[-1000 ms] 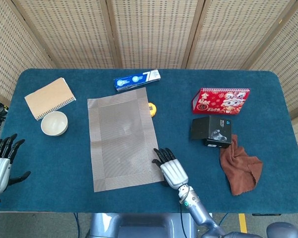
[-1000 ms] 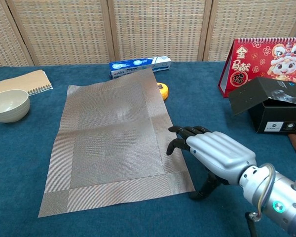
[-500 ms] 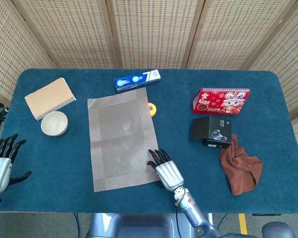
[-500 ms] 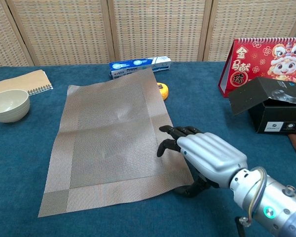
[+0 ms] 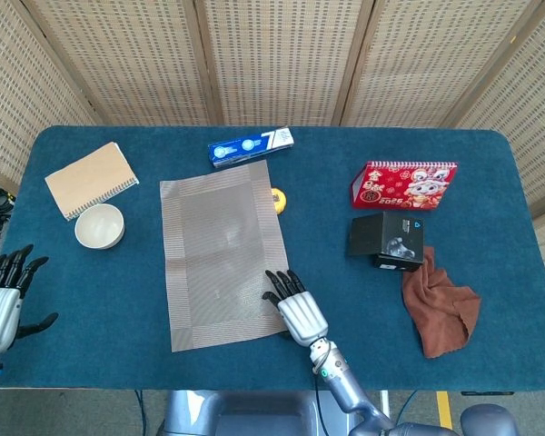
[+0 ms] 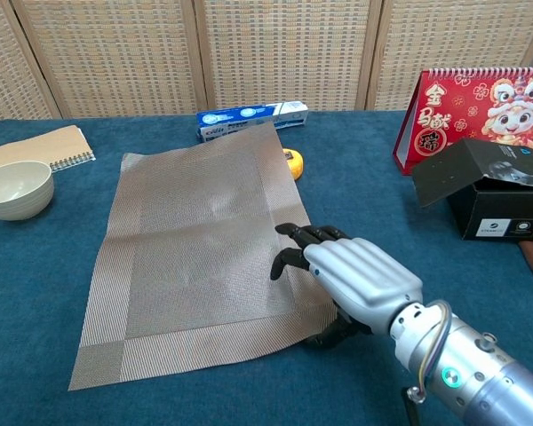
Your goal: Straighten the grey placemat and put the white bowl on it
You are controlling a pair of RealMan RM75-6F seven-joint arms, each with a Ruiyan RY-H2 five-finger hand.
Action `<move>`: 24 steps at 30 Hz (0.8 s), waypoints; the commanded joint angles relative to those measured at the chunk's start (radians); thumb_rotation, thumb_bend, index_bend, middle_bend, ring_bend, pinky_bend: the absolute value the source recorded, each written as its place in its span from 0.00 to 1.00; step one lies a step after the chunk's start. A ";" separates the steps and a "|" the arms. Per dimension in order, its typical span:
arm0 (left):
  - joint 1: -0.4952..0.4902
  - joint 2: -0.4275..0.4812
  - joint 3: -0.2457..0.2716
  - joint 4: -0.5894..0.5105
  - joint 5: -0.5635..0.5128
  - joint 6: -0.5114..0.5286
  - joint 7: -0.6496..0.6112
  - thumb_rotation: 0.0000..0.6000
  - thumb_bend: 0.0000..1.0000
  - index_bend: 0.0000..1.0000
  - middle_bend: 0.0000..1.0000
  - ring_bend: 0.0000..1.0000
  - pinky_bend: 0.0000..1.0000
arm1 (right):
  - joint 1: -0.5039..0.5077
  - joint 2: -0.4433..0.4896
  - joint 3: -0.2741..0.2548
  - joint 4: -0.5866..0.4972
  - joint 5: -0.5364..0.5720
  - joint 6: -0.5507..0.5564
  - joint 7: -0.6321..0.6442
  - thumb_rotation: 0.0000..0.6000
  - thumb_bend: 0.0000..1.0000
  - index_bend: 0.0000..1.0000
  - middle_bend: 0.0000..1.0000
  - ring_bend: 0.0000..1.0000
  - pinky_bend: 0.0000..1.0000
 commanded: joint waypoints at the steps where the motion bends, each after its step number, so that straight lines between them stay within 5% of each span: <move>1: 0.000 0.000 -0.001 0.000 0.000 0.000 -0.002 1.00 0.09 0.15 0.00 0.00 0.00 | -0.001 -0.015 -0.003 0.025 -0.023 0.029 0.022 1.00 0.38 0.56 0.06 0.00 0.00; 5: 0.000 0.000 -0.003 0.000 0.000 0.001 -0.002 1.00 0.09 0.15 0.00 0.00 0.00 | -0.006 -0.027 -0.006 0.048 -0.040 0.059 0.042 1.00 0.38 0.65 0.16 0.00 0.00; 13: 0.000 -0.001 -0.002 -0.004 0.001 -0.003 0.004 1.00 0.09 0.16 0.00 0.00 0.00 | -0.014 -0.034 -0.016 0.068 -0.043 0.068 0.071 1.00 0.39 0.67 0.17 0.00 0.00; 24: -0.001 0.000 -0.003 -0.004 0.000 -0.007 0.000 1.00 0.09 0.17 0.00 0.00 0.00 | -0.017 -0.033 -0.014 0.051 -0.041 0.074 0.055 1.00 0.57 0.64 0.14 0.00 0.00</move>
